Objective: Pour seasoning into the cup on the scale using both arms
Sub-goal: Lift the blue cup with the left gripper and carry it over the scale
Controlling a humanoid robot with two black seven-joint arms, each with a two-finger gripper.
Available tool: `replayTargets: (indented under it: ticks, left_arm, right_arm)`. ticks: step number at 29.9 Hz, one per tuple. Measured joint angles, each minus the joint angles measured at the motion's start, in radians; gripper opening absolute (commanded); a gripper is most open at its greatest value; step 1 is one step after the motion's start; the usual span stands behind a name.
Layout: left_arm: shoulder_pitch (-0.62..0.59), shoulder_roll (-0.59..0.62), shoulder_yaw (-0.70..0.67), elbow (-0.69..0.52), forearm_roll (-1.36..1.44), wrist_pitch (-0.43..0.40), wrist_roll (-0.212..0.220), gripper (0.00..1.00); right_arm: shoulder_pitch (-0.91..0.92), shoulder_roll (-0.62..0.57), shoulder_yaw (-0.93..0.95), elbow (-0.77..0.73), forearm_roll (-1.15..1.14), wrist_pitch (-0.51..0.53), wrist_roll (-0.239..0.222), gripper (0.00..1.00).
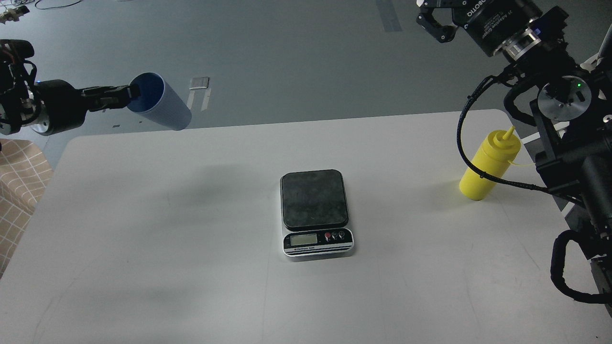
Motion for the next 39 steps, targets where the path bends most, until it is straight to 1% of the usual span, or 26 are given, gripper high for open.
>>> replayTargets:
  ticks: [4,14,25,35,39]
  left_arm:
    - [-0.038,-0.083,0.002,0.0,0.003,0.0,0.011,0.0]
    - [-0.058,-0.236,0.026,-0.042,0.011,0.0,0.012,0.0]
    - [-0.064,-0.283,0.15,-0.112,0.013,0.0,0.012,0.0]
    - [-0.068,-0.338,0.181,-0.119,0.019,0.0,0.018,0.0]
    - [-0.066,-0.354,0.212,-0.115,0.034,0.0,0.032,0.0]
  right_arm:
    - [0.002,-0.001,0.008,-0.002,0.0,0.0,0.0,1.0]
    - [0.005,-0.001,0.026,-0.009,-0.001,0.0,0.0,1.0]
    - [0.014,-0.001,0.038,-0.015,-0.001,0.0,0.0,1.0]
    - [0.015,0.0,0.043,-0.015,-0.001,0.0,0.0,1.0]
    - [0.017,0.0,0.044,-0.015,-0.001,0.0,0.0,1.0]
